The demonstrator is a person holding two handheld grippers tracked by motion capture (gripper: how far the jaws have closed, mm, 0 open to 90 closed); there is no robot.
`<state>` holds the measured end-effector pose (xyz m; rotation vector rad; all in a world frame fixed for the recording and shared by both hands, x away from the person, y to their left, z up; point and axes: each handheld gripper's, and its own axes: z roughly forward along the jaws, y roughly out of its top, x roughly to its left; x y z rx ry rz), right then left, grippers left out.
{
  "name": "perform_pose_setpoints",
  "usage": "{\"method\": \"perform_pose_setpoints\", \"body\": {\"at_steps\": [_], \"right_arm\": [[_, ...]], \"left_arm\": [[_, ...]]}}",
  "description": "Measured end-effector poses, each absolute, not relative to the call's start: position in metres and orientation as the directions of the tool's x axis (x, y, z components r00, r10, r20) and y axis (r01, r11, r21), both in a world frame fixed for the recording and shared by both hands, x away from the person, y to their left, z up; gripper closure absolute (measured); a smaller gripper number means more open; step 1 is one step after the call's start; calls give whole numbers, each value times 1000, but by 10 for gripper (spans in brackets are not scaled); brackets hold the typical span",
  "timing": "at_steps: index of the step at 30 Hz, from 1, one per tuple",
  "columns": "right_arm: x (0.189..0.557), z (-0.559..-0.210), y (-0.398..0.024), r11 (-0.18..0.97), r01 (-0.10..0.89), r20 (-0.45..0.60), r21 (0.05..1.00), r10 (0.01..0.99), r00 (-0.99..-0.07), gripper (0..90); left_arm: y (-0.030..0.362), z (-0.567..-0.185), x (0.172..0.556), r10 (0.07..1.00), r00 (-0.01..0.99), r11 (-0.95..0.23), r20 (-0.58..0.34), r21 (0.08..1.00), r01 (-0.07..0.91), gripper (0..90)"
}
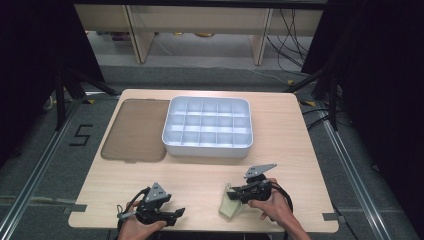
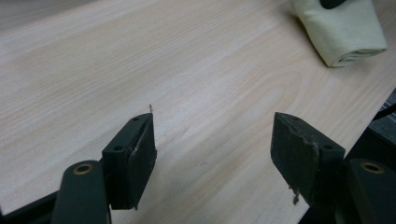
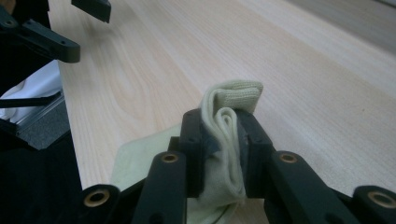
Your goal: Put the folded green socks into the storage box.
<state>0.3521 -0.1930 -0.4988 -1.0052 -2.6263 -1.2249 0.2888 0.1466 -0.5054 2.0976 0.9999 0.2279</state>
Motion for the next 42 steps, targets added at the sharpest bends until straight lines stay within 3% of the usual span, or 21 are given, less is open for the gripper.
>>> {"method": "perform_pose_setpoints", "body": {"at_steps": [14,24,31,40,42], "right_arm": [[345,-473,-195,457,494,247,740,498,-831,751],[343,-458,-196,445,464,216,766,501,-838,751],[344,-449,-198,423,445,197,789,511,-836,751],[352,-429,-201,410,400,145,820,527,-838,751],[352,-426,-202,398,401,146,825,536,-832,751]], "left_arm": [[150,-507,287,722,684,-412,-107,727,549,295],[147,-507,284,757,643,-368,-115,738,565,229],[147,-506,283,739,669,-411,-81,733,542,226],[147,-507,285,760,643,-374,-96,744,553,226],[150,-506,286,741,669,-430,-60,724,540,225]]}}
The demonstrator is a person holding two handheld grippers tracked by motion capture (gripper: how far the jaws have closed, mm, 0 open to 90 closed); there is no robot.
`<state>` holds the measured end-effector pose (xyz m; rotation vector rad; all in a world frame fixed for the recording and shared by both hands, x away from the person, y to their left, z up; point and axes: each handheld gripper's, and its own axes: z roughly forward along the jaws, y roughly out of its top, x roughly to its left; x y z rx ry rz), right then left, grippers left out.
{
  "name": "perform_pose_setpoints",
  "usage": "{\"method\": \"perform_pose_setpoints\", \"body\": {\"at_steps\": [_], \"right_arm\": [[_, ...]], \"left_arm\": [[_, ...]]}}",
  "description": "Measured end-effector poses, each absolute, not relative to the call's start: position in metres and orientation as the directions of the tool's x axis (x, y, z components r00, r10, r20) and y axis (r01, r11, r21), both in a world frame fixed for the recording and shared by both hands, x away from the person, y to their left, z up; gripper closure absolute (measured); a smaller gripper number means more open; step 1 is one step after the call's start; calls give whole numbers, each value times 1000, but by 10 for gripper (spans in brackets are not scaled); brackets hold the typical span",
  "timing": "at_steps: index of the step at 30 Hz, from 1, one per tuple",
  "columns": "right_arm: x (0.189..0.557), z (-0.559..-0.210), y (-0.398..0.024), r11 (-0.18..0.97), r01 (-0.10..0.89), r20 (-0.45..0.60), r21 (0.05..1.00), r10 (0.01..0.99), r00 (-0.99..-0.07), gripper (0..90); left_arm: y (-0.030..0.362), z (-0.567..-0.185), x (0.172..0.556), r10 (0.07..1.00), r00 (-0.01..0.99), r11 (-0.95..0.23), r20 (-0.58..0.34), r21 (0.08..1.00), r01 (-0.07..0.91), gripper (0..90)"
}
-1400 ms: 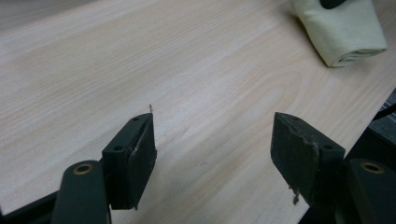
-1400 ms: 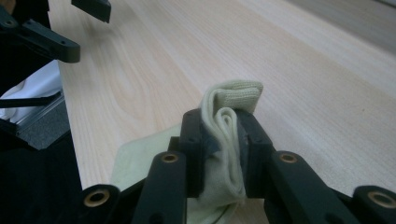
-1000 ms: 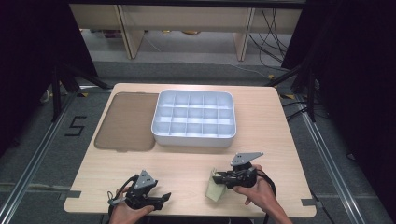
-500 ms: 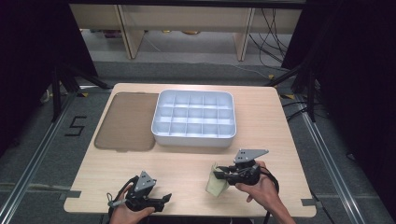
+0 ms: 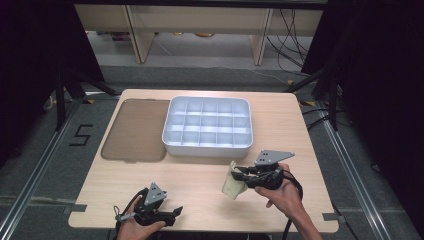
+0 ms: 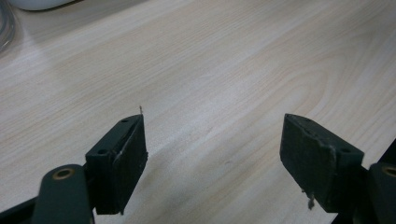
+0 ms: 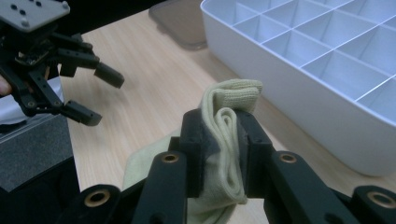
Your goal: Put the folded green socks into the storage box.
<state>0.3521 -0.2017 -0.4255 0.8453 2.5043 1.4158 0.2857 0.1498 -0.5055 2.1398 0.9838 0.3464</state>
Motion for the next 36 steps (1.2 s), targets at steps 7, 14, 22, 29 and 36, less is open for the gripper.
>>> {"method": "perform_pose_setpoints", "body": {"at_steps": [7,14,22,29,36], "right_arm": [[357,-419,-207,404,381,111,832,551,-827,751],[365,-414,-206,401,377,94,835,571,-815,750],[374,-405,-206,405,347,51,846,586,-809,750],[382,-399,-208,400,349,38,847,609,-792,750],[389,-394,-211,381,338,29,861,625,-780,750]], "left_arm": [[144,-507,284,744,664,-410,-72,735,540,224],[146,-506,284,745,664,-419,-73,722,550,225],[144,-506,283,753,653,-388,-85,743,545,225],[145,-505,283,747,657,-394,-98,732,556,224],[145,-506,284,747,661,-407,-68,739,537,225]]}}
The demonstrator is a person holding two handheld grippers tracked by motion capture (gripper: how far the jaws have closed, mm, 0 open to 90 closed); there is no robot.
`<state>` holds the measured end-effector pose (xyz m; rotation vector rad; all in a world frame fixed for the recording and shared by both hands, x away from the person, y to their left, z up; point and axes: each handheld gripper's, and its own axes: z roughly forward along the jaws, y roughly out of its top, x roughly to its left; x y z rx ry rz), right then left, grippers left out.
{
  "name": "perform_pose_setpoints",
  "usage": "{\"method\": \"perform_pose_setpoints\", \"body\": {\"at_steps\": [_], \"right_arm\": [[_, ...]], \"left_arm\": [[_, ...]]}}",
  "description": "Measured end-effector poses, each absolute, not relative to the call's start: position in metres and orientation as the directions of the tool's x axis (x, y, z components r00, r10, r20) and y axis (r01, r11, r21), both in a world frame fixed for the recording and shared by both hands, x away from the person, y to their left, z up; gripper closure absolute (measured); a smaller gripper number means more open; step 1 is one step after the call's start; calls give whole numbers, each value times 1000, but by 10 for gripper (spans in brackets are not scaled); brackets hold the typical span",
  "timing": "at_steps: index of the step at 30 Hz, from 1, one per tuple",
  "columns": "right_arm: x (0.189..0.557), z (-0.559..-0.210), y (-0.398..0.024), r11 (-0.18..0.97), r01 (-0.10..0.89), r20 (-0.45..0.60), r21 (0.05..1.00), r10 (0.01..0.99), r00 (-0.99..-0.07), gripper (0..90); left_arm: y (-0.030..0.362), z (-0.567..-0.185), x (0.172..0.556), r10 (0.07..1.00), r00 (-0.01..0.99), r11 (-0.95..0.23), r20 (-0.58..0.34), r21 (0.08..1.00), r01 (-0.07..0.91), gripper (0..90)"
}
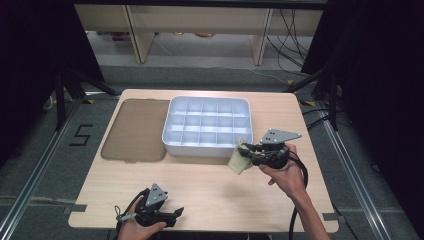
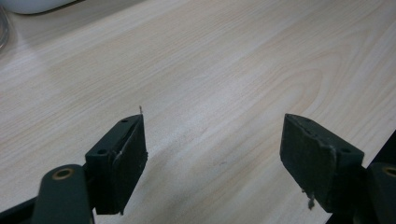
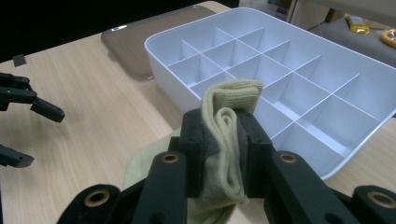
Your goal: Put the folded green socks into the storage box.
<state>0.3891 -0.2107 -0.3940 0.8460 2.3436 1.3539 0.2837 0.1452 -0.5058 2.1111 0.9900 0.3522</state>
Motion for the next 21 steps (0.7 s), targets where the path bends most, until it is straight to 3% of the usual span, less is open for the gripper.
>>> {"method": "perform_pose_setpoints", "body": {"at_steps": [21], "right_arm": [[413,-383,-209,403,329,-32,854,671,-741,750]], "left_arm": [[144,-505,282,741,666,-405,-87,732,547,222]]}}
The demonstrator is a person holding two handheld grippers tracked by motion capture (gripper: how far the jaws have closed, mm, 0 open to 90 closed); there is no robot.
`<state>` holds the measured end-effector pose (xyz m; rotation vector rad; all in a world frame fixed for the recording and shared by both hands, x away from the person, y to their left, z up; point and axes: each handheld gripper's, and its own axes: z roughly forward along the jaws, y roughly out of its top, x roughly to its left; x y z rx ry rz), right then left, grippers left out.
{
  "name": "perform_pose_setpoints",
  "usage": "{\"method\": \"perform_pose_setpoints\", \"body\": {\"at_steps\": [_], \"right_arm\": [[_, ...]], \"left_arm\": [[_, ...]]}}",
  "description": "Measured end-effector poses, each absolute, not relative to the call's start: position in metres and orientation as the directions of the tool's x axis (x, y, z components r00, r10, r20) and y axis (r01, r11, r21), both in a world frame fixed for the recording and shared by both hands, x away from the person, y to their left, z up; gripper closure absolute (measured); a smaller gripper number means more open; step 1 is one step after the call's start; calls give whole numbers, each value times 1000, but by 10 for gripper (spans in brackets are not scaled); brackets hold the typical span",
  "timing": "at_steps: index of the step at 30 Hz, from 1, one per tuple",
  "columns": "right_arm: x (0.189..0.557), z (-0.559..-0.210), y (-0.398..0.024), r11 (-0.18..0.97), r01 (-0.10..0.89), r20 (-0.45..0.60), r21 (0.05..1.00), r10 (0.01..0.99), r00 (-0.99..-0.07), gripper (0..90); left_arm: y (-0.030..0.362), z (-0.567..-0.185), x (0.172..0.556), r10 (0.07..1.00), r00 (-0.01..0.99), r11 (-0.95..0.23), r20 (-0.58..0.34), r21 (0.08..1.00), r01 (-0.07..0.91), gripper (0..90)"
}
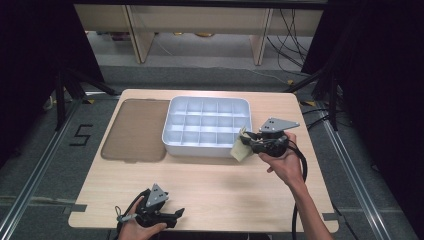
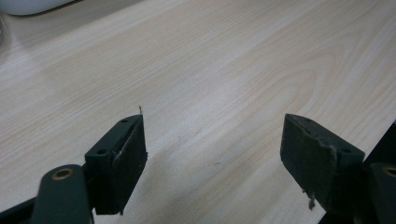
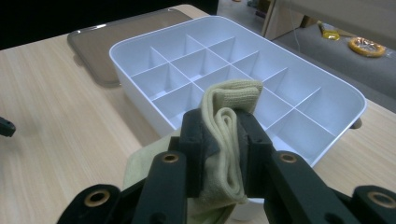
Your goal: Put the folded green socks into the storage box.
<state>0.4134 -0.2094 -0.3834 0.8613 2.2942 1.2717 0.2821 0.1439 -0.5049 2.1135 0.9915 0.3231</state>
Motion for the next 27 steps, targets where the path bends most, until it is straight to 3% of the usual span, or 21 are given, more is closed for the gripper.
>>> {"method": "perform_pose_setpoints", "body": {"at_steps": [7,13,27], "right_arm": [[423,-383,-212,411,312,-59,856,679,-732,750],[428,-383,-212,415,327,-56,849,686,-726,750],[457,-384,-209,430,332,-95,839,718,-690,750]], "left_arm": [[146,-504,283,736,675,-433,-55,728,531,223],[145,-505,283,753,651,-386,-92,740,550,222],[145,-505,283,756,650,-394,-80,736,550,223]]}}
